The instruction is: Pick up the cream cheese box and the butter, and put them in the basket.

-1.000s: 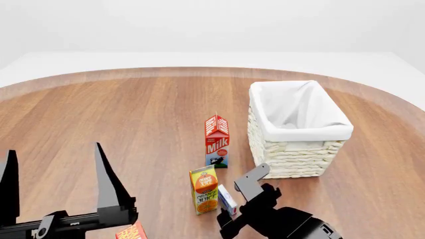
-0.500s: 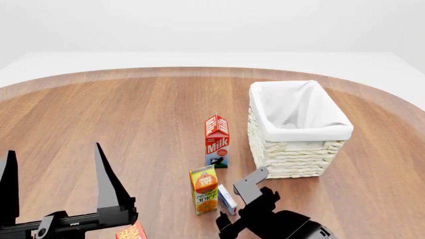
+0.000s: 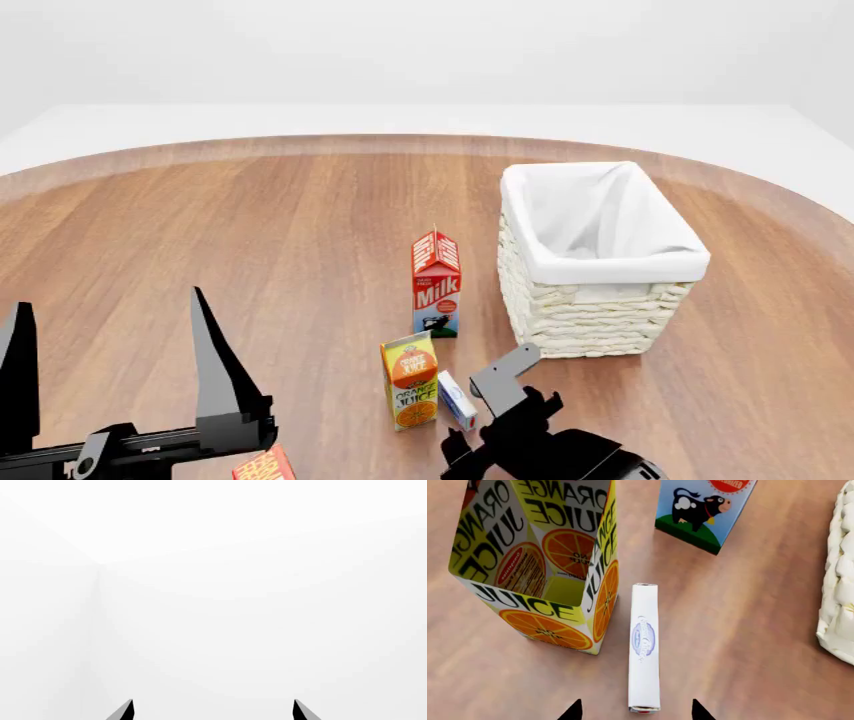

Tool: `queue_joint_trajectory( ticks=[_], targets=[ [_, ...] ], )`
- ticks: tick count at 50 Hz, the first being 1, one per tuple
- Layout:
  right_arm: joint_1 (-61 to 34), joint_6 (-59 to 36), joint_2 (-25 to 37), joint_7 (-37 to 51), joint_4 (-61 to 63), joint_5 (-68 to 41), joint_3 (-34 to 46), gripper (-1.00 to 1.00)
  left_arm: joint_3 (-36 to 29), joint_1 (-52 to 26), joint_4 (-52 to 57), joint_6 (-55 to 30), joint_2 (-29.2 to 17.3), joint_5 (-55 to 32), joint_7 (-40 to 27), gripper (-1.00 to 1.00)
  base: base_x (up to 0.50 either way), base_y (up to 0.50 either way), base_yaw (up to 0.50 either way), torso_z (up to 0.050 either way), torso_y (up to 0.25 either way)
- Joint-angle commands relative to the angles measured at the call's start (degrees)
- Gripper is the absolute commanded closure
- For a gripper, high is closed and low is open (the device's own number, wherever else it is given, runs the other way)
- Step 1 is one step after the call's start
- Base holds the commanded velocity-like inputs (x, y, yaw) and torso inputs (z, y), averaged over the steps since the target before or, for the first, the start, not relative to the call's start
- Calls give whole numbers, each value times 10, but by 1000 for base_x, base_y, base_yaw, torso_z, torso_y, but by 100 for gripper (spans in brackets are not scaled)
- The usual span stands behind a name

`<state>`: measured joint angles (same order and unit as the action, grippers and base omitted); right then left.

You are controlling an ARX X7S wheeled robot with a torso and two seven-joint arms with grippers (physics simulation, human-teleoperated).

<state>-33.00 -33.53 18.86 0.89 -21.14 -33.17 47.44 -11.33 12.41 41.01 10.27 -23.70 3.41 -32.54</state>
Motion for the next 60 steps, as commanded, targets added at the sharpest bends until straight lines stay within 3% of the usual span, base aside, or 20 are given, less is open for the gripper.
queue_joint_trajectory(
  ticks=[1, 26, 60],
  targets=[
    [1, 10, -13, -14, -12, 12, -9, 100, 13, 3, 0, 16, 8, 10, 6, -100, 0, 0, 0, 0, 0],
    [-8, 3, -12, -5, -1, 13, -7, 100, 11, 3, 4, 12, 4, 8, 4, -100, 0, 0, 0, 0, 0],
    [-6, 2, 7, 73, 54, 21, -36, 100, 8, 2, 4, 11, 1, 9, 0, -100, 0, 0, 0, 0, 0]
  ],
)
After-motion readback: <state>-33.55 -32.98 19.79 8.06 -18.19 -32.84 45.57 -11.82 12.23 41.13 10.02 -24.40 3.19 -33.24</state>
